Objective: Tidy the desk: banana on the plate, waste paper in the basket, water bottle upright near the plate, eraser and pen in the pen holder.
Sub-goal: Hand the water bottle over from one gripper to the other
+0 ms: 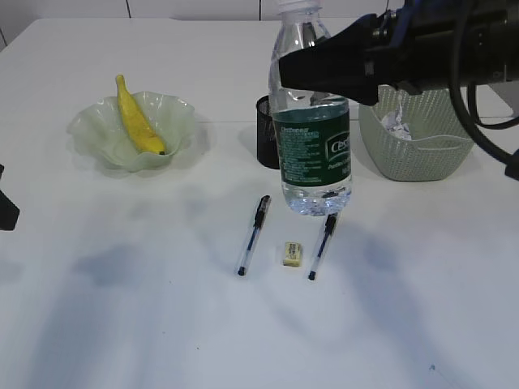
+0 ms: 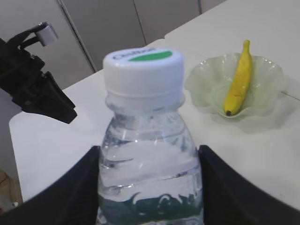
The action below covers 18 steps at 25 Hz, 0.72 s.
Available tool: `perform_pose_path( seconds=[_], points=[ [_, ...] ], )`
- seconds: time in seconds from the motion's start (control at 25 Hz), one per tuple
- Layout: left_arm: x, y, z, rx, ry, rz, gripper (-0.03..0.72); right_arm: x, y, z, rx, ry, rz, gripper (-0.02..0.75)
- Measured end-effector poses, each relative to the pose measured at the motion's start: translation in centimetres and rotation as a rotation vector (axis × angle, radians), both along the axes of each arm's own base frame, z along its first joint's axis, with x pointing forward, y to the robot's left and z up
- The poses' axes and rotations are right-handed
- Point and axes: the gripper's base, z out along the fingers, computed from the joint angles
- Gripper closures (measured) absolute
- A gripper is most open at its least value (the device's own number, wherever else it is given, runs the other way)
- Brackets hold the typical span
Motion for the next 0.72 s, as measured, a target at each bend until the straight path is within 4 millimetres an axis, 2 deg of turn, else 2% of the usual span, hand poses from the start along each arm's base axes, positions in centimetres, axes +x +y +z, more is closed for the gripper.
perform_pose_path(
  seconds=[0.2,0.44,0.72],
  points=[
    [0.09,0.01,0.04,-0.001,-0.011,0.003,0.378,0.58,0.41,-0.26,0.048,-0.034,0.029,0.307],
    [0.42,0.03,0.21,-0.002,-0.051,0.011,0.381,0.41,0.86,-0.08,0.1,-0.078,0.104,0.307],
    [0.85,-0.25,0.55,-0.009,-0.122,-0.036,0.381,0.32,0.92,0.05,0.115,-0.082,0.114,0.308]
  ],
)
